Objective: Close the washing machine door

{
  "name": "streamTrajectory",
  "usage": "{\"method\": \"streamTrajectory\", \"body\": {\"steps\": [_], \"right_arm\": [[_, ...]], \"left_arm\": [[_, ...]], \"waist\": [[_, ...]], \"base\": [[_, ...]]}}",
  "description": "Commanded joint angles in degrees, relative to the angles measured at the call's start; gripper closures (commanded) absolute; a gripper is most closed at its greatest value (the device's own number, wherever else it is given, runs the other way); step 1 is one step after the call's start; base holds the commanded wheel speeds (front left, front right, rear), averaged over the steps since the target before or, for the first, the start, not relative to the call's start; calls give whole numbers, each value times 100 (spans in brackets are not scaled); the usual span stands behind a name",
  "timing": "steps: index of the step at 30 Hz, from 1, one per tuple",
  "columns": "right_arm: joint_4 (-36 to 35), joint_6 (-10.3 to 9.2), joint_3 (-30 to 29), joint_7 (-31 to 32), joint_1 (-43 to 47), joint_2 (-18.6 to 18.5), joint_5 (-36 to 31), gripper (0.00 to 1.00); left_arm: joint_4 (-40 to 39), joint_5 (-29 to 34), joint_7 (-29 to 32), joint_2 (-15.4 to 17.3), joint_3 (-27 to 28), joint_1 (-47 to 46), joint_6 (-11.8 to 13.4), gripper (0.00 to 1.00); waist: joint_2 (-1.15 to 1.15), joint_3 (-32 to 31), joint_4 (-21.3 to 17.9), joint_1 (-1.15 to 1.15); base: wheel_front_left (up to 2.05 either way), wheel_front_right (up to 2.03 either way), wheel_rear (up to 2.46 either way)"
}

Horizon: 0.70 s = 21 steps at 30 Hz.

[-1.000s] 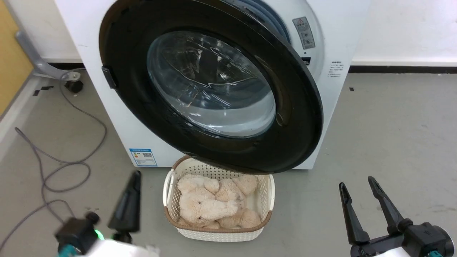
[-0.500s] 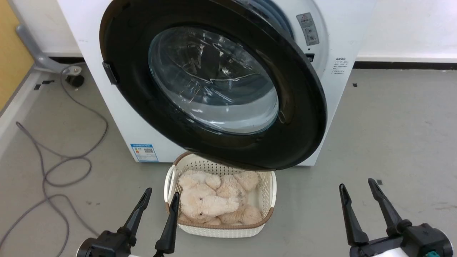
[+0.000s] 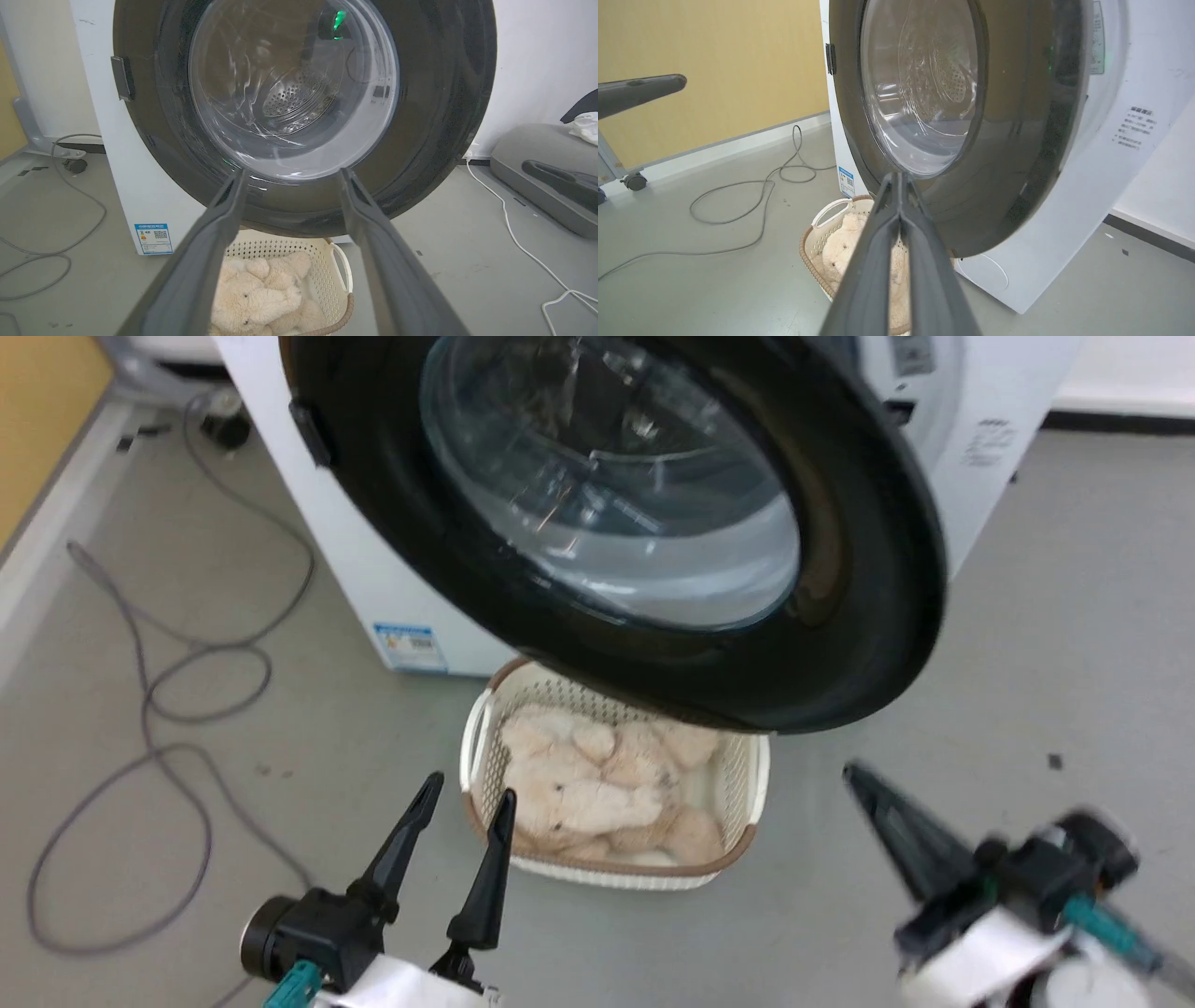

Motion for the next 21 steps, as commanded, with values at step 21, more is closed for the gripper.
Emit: {"method": "streamTrajectory", "body": {"steps": [21], "right_arm": [[1298,3,110,489,-3307,-1352,1340,100]], "left_arm": [[-192,133,-25,-84,-219,-982,-26,0]], "waist": [[0,1484,745,0]], "base": [[0,0,0]]}}
